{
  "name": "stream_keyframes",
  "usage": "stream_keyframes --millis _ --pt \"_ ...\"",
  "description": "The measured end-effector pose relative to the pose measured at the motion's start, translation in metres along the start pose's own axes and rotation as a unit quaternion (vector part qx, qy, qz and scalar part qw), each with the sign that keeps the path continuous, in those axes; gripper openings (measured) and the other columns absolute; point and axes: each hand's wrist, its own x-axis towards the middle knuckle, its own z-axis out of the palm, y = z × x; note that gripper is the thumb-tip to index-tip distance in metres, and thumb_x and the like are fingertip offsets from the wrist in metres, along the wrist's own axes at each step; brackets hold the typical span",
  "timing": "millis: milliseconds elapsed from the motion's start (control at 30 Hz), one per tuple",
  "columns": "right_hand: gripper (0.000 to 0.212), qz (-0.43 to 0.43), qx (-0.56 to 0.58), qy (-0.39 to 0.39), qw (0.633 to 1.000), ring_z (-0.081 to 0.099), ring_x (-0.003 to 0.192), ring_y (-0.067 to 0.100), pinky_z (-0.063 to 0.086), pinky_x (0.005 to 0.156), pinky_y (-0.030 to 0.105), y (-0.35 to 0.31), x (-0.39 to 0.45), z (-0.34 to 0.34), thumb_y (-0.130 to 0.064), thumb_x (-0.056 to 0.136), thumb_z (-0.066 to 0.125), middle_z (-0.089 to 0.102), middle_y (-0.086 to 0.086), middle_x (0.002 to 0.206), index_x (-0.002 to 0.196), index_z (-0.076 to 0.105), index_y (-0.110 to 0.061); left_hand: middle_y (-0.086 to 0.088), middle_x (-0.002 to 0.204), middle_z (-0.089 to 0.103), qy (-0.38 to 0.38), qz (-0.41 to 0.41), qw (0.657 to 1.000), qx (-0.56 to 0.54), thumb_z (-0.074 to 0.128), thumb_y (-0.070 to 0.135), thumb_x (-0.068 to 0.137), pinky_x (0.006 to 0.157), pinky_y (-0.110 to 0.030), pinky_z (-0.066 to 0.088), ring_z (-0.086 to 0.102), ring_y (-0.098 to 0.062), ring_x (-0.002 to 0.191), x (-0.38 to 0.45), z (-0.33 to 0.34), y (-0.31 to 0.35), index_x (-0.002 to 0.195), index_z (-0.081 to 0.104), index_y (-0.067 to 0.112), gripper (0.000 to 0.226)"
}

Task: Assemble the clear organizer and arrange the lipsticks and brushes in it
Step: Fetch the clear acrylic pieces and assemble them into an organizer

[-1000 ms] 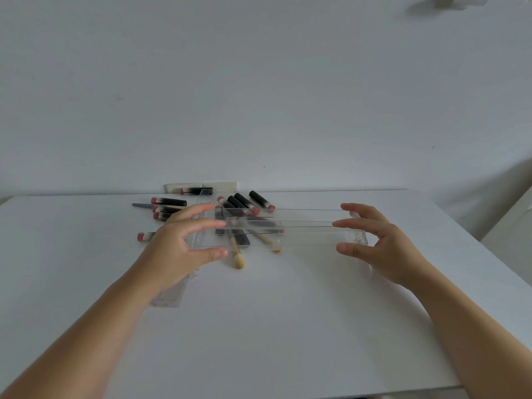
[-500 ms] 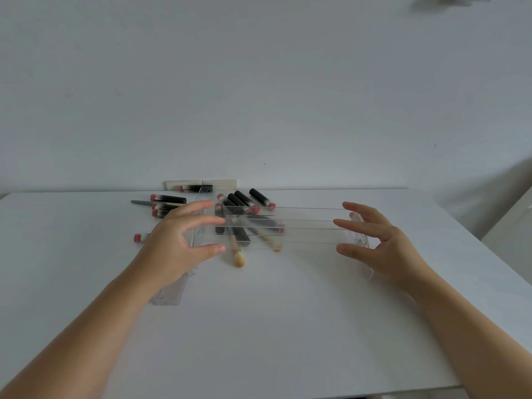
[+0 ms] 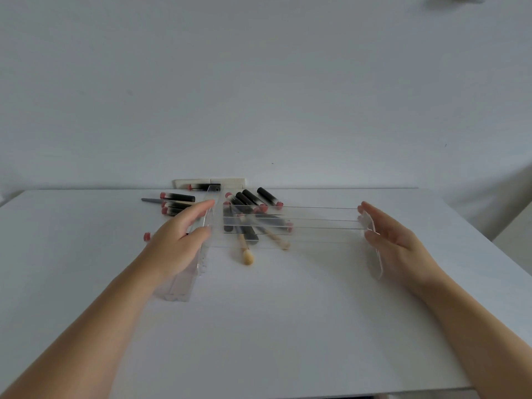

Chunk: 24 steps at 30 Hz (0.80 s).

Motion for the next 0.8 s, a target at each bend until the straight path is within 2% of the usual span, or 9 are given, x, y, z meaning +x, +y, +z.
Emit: stream_keyframes --millis 133,267,300,367,400,467,600,700,800 --pt "0.057 0.014 0.008 -0.005 1.0 0.04 0.135 -0.012 0.027 0.114 0.02 0.003 0.0 -0.001 -0.004 0.102 0.054 0.049 -0.018 0.148 0.148 0.041 -0.036 0.03 0.147 0.045 -0.007 -0.003 0.999 0.032 0.055 0.024 0.099 0.095 -0.011 0.028 0.038 0.009 0.136 -0.002 -0.001 -0.001 0.146 0.044 0.047 0.054" --pt "0.061 0.026 -0.014 -0.003 1.0 0.04 0.137 -0.009 0.025 0.118 0.024 0.007 0.002 -0.001 -0.004 0.102 0.054 0.048 -0.016 0.151 0.152 0.038 -0.033 0.033 0.148 0.043 -0.012 -0.006 1.0 0.023 0.054 0.024 0.099 0.095 -0.012 0.028 0.037 0.012 0.134 -0.003 -0.002 0.001 0.146 0.043 0.049 0.055" --pt "0.061 0.026 -0.022 -0.004 0.999 0.04 0.136 -0.011 0.025 0.117 0.024 0.008 0.003 -0.001 -0.004 0.102 0.054 0.048 -0.017 0.151 0.153 0.037 -0.033 0.035 0.148 0.042 -0.014 -0.008 1.0 0.019 0.054 0.025 0.098 0.096 -0.015 0.03 0.043 0.012 0.127 -0.003 -0.002 0.001 0.145 0.042 0.052 0.056" --pt "0.062 0.024 -0.034 -0.008 0.999 0.041 0.134 -0.014 0.027 0.113 0.021 0.01 0.003 -0.002 -0.007 0.102 0.054 0.048 -0.019 0.15 0.153 0.036 -0.036 0.039 0.145 0.042 -0.024 -0.018 0.999 0.014 0.055 0.026 0.097 0.089 -0.018 0.036 0.056 0.009 0.086 -0.004 -0.002 0.0 0.142 0.041 0.058 0.058" --pt "0.061 0.023 -0.039 -0.009 0.999 0.042 0.132 -0.016 0.029 0.111 0.021 0.01 0.003 -0.002 -0.009 0.103 0.054 0.048 -0.019 0.15 0.153 0.036 -0.038 0.041 0.143 0.043 -0.031 -0.022 0.999 0.014 0.055 0.028 0.095 0.083 -0.018 0.037 0.052 0.002 0.071 -0.005 -0.003 0.0 0.141 0.04 0.061 0.059" --pt "0.061 0.021 -0.043 -0.003 0.999 0.042 0.132 -0.016 0.031 0.109 0.02 0.011 0.003 -0.001 -0.012 0.102 0.054 0.048 -0.02 0.15 0.153 0.036 -0.041 0.043 0.143 0.042 -0.046 -0.02 0.999 0.013 0.054 0.033 0.092 0.079 -0.013 0.035 0.047 -0.004 0.083 -0.004 -0.004 0.0 0.141 0.038 0.063 0.06" --pt "0.06 0.016 -0.036 0.01 0.999 0.046 0.133 -0.008 0.034 0.113 0.03 0.013 0.004 0.0 -0.023 0.094 0.055 0.05 -0.023 0.147 0.147 0.04 -0.047 0.037 0.151 0.037 -0.055 -0.015 0.998 -0.001 0.055 0.024 0.098 0.106 -0.02 0.026 0.035 0.008 0.138 -0.001 -0.005 -0.001 0.145 0.039 0.057 0.06" --pt "0.061 0.012 -0.038 0.016 0.999 0.054 0.125 -0.007 0.041 0.106 0.03 0.013 0.004 0.0 -0.015 0.098 0.054 0.051 -0.017 0.149 0.151 0.039 -0.042 0.038 0.151 0.037 -0.065 -0.014 0.998 -0.006 0.054 0.022 0.099 0.107 -0.02 0.023 0.025 0.011 0.144 -0.002 -0.005 0.0 0.144 0.039 0.057 0.059" --pt "0.062 0.007 -0.019 0.018 1.0 0.052 0.132 0.002 0.041 0.109 0.033 0.01 0.001 0.001 -0.014 0.097 0.058 0.053 -0.005 0.149 0.145 0.041 -0.05 0.039 0.148 0.04 -0.069 -0.019 0.997 -0.031 0.057 0.03 0.092 0.11 -0.022 0.024 0.026 0.013 0.143 -0.002 -0.005 0.001 0.141 0.042 0.06 0.058"
